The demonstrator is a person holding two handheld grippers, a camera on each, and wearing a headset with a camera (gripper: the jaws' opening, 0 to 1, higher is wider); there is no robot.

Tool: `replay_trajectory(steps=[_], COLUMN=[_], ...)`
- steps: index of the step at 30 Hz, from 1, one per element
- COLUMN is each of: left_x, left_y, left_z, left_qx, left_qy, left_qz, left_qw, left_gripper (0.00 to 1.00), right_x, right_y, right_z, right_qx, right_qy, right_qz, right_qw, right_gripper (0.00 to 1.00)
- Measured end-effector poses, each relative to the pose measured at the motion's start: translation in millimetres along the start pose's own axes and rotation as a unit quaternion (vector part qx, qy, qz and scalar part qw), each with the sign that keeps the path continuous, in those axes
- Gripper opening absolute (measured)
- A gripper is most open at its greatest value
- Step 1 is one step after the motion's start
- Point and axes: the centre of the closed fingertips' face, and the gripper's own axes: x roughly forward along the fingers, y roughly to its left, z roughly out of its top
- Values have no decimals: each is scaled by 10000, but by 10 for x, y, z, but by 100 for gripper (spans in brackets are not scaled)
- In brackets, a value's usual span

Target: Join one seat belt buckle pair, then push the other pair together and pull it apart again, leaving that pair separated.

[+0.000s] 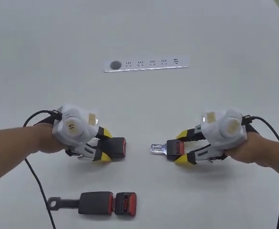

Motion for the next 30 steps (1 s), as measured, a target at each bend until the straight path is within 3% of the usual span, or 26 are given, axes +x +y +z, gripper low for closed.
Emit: replay_trajectory(steps=[18,24,28,30], left_x=[18,22,30,25], left_y=[14,6,2,-103], left_z=[-19,-9,-11,7], left_qx=[-20,-18,-164,-305], left_qy=[37,45,332,402], left_qz=[7,11,-1,-234], left_qw=[10000,10000,9993,9985], left_gripper=[35,35,36,44], right_x=[-334,-350,-330,-330], right_y=[62,53,97,148], right_z=[-345,-350,-365,-295], right_qx=[59,25,-205,-78], right_qy=[159,269,402,213], right_qz=[-139,-156,-203,-194], right_qw=[9998,9995,9988,9996], right_gripper=[35,36,38,50])
